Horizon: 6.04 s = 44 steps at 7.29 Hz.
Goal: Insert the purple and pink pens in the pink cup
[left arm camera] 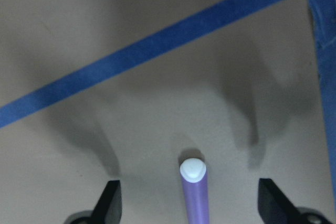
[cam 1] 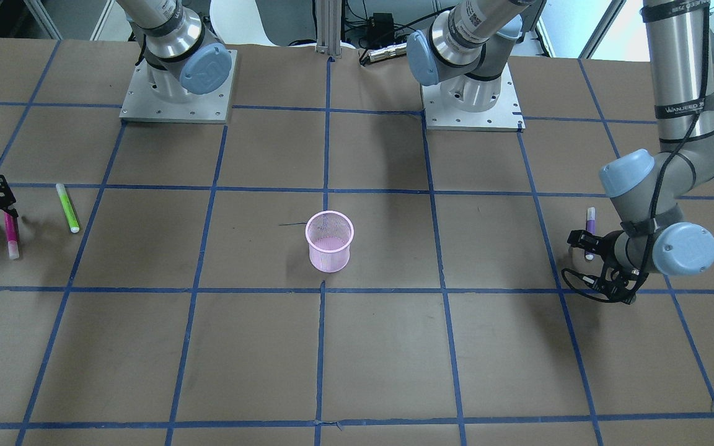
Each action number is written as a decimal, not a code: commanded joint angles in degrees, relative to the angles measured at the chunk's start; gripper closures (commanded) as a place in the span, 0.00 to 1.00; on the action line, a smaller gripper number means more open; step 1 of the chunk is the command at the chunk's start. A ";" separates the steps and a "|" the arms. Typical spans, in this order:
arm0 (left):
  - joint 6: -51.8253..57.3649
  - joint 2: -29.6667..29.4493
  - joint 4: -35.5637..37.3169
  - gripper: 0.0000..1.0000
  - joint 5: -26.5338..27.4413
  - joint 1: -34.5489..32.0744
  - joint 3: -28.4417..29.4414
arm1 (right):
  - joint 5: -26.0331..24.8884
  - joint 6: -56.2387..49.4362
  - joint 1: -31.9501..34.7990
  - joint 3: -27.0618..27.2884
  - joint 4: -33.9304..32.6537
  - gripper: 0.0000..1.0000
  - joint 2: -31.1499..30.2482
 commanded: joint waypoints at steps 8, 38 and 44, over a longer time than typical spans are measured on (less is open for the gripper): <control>0.23 0.09 3.80 0.70 0.07 0.09 -0.53 | -9.34 15.77 14.97 -11.60 23.48 1.00 -10.27; -14.47 26.80 -1.83 1.00 -35.70 -10.85 2.46 | -15.61 63.15 70.37 -33.80 40.70 0.00 1.01; -42.54 28.84 14.22 1.00 -35.18 -33.80 0.80 | 1.52 83.05 50.81 -28.27 39.38 0.00 -14.12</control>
